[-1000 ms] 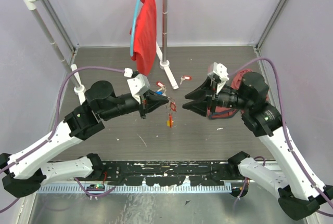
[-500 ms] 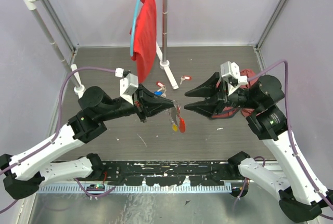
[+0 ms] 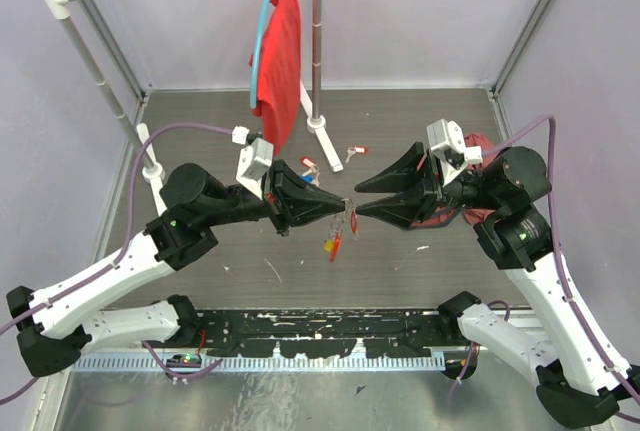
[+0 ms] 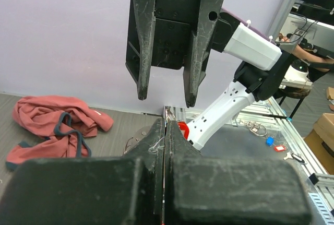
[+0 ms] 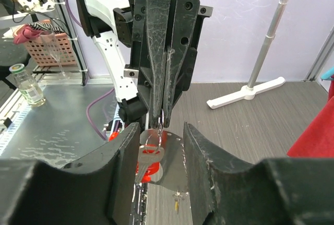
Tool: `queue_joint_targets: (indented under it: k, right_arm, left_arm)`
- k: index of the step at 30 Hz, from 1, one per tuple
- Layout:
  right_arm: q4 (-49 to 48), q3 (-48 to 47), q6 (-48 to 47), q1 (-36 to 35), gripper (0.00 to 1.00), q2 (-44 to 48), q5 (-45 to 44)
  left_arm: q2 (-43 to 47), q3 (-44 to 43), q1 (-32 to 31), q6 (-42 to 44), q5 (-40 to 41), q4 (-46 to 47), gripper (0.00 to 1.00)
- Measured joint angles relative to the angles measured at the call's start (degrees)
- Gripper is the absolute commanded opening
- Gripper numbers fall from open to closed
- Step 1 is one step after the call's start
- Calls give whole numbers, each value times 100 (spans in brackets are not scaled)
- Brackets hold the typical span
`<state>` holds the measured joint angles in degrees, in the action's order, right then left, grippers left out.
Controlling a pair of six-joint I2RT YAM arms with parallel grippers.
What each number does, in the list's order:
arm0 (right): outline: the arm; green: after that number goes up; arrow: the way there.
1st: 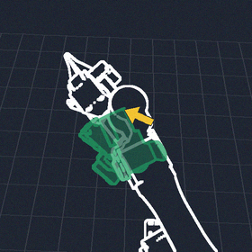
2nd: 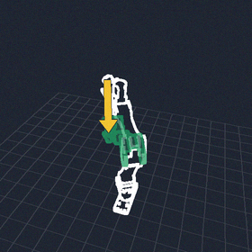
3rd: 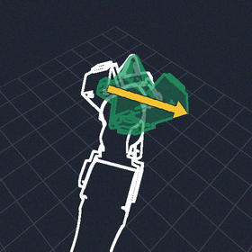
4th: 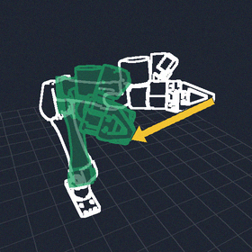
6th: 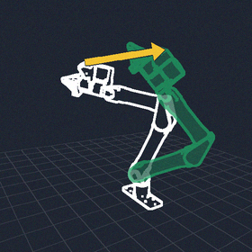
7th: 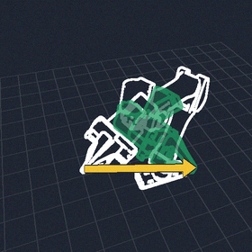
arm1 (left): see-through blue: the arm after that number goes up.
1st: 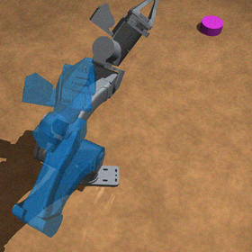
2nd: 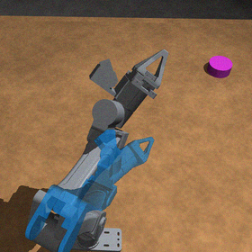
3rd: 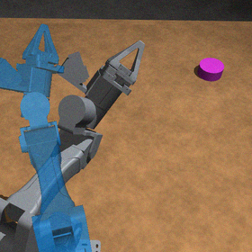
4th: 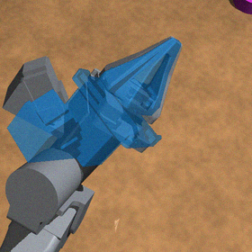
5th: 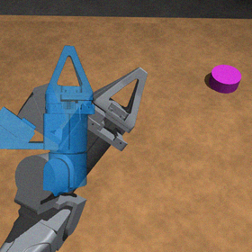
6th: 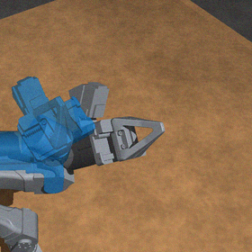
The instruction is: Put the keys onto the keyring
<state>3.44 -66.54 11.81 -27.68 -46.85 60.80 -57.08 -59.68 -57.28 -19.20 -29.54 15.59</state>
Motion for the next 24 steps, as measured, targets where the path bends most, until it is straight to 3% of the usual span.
queue_joint_targets:
  k: [24]
  right_arm:
    - [181,101,13,0,31,-4,138]
  left_arm:
    - [-138,-22,-70,-59,-81,140,0]
